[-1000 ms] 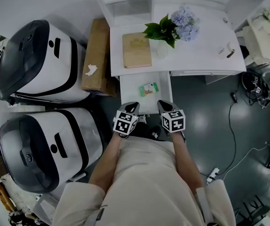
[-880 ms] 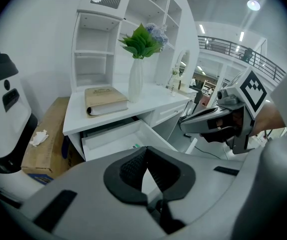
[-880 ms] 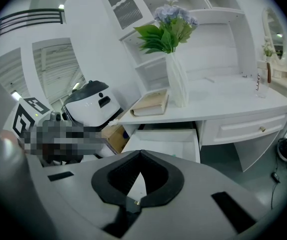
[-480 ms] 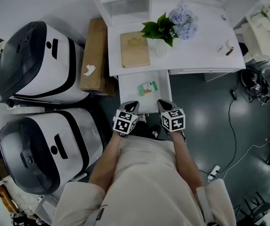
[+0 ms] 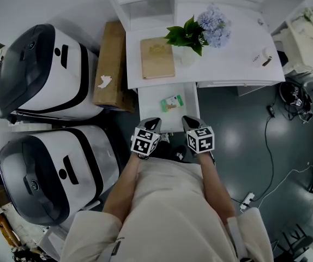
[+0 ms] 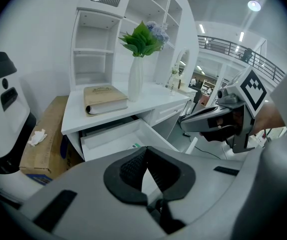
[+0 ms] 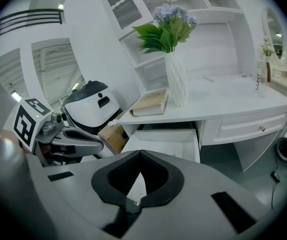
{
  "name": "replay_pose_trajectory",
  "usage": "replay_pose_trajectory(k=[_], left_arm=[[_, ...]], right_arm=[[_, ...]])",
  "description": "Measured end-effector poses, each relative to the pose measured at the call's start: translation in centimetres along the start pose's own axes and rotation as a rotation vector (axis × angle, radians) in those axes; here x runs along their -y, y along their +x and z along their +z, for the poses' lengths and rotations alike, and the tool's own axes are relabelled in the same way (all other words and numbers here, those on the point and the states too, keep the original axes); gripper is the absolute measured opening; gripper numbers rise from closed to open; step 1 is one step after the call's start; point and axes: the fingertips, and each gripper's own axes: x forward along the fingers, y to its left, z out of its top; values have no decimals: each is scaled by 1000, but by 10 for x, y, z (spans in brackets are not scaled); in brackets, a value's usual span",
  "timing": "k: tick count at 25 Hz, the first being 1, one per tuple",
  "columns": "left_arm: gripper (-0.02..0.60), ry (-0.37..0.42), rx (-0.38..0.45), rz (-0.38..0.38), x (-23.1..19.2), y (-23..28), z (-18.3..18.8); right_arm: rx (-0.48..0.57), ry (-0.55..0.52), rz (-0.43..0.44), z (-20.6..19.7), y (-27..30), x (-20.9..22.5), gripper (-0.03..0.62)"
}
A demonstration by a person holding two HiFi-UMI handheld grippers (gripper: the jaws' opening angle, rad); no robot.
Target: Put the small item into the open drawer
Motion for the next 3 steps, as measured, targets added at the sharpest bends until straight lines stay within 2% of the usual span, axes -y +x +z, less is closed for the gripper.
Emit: replay_pose_trajectory(k=[3], left_arm=[[17,1,6,1,-1,0,2]], right_arm=[[-1,-4,2,0,2,-2,25]])
